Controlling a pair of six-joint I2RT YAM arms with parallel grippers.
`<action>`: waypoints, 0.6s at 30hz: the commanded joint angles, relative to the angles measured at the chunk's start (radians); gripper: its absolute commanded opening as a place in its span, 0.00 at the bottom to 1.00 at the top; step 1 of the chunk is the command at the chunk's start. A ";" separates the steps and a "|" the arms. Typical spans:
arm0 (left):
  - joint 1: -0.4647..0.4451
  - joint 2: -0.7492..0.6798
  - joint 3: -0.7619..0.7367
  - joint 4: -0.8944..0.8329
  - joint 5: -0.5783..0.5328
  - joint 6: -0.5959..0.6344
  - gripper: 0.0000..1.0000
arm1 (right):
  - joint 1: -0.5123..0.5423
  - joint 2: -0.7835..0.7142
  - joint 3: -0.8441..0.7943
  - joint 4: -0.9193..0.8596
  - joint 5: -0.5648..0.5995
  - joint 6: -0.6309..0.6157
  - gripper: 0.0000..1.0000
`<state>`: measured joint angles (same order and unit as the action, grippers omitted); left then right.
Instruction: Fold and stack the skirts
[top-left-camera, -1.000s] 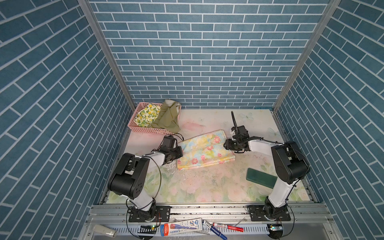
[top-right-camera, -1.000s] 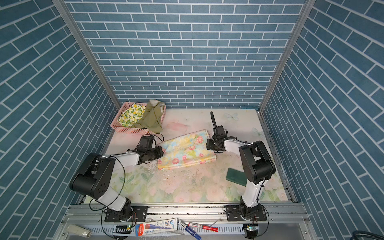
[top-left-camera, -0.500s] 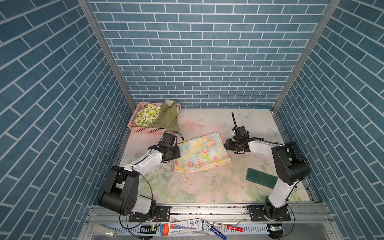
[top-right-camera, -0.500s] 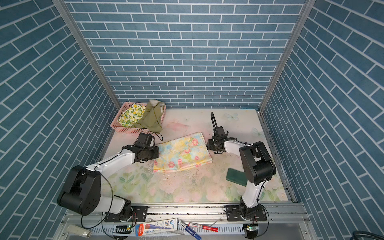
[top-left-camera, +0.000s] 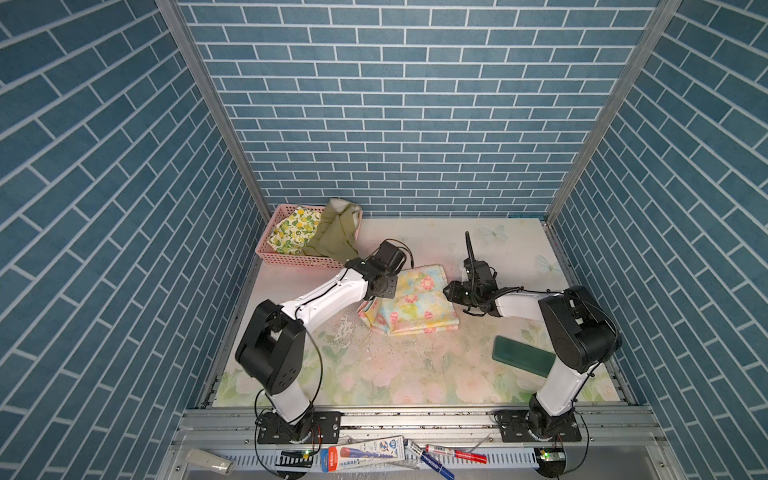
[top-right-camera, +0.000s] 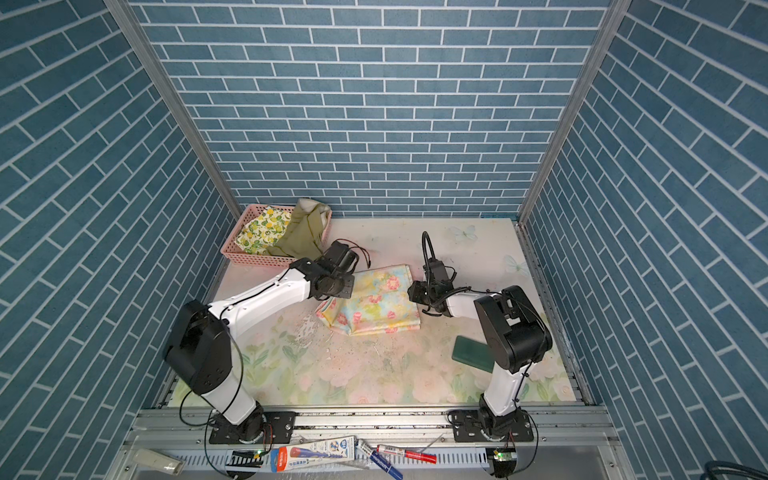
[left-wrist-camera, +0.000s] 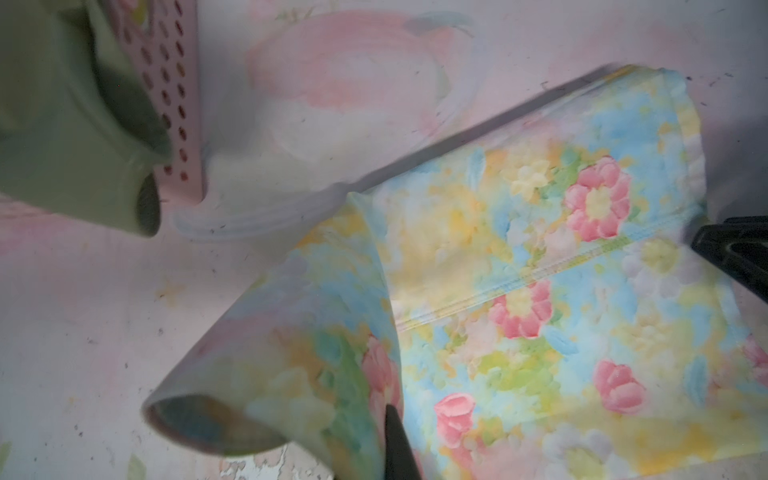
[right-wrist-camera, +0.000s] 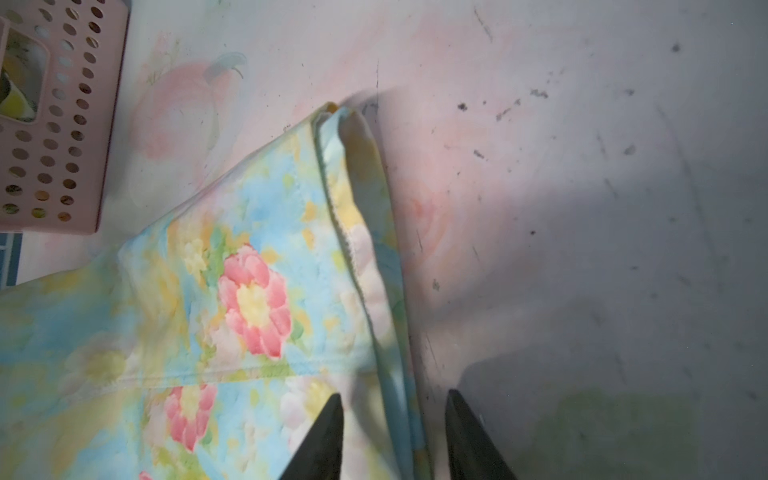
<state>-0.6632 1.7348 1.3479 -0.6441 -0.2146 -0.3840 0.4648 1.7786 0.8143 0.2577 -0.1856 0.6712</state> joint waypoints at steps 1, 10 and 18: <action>-0.051 0.088 0.113 -0.074 -0.038 0.010 0.00 | 0.009 0.028 -0.078 0.031 -0.038 0.119 0.33; -0.137 0.289 0.344 -0.061 0.089 -0.038 0.00 | 0.012 0.040 -0.170 0.179 -0.032 0.210 0.23; -0.154 0.360 0.387 0.017 0.200 -0.109 0.00 | 0.012 0.034 -0.204 0.224 -0.020 0.237 0.21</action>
<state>-0.8082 2.0758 1.7103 -0.6678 -0.0875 -0.4488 0.4660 1.7802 0.6521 0.5621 -0.2058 0.8600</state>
